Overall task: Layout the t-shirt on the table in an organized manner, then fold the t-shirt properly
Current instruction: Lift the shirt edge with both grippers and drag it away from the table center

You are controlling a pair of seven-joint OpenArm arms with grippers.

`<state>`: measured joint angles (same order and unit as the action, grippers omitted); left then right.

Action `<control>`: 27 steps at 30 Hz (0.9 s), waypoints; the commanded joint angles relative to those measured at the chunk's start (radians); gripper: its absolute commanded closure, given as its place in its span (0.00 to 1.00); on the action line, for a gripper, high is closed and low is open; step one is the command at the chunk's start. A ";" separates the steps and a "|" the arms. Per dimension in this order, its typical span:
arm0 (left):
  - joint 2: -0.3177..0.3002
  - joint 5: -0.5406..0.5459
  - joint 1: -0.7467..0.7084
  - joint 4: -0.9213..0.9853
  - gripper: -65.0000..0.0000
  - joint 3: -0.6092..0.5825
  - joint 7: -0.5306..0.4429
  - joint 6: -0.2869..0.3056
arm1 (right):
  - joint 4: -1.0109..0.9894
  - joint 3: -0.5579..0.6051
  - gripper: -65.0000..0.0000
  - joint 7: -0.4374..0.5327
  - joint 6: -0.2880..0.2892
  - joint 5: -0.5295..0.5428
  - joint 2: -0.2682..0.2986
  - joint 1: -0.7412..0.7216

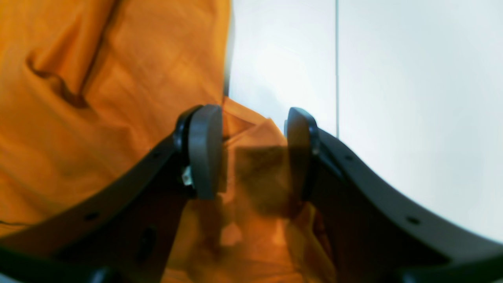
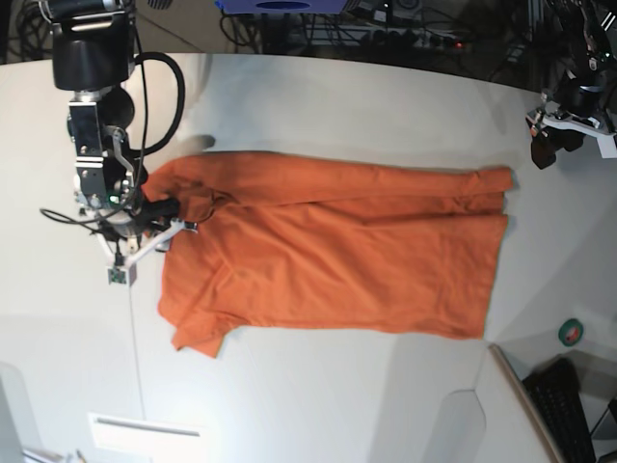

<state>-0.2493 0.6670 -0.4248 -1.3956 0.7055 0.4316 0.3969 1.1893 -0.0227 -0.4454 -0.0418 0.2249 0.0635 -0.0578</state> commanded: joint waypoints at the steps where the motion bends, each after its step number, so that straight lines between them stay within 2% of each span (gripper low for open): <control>1: -0.015 0.015 -0.004 -0.012 0.32 0.007 -0.018 0.007 | 0.014 -0.004 0.59 0.020 0.004 -0.002 0.016 -0.023; 8: -0.015 0.013 -0.006 -0.011 0.32 0.007 -0.018 0.009 | 0.002 -0.004 0.61 0.020 0.004 0.000 0.026 -0.018; 10: -0.015 0.013 -0.006 -0.011 0.32 0.007 -0.018 0.009 | -0.022 -0.004 0.69 0.020 0.004 0.001 0.026 -0.023; 15: -0.017 0.010 -0.006 -0.011 0.32 0.007 -0.018 0.009 | -0.038 -0.004 1.00 0.020 0.006 0.003 0.025 -0.024; 19: -0.017 0.009 -0.006 -0.009 0.32 0.007 -0.018 0.009 | -0.013 -0.006 1.00 0.020 0.006 0.003 0.025 -0.017; 24: -0.017 0.007 -0.006 -0.009 0.32 0.007 -0.018 0.009 | 0.165 0.000 1.00 0.017 0.004 0.003 0.025 0.054; 27: -0.017 0.007 -0.006 -0.009 0.32 0.007 -0.018 0.009 | 0.258 0.000 1.00 -0.048 0.004 0.003 0.025 0.102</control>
<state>-0.2497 0.6605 -0.4274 -1.3918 0.7055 0.4339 0.3973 1.4330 -0.0196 -0.5095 -0.0395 0.2276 0.0818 0.0536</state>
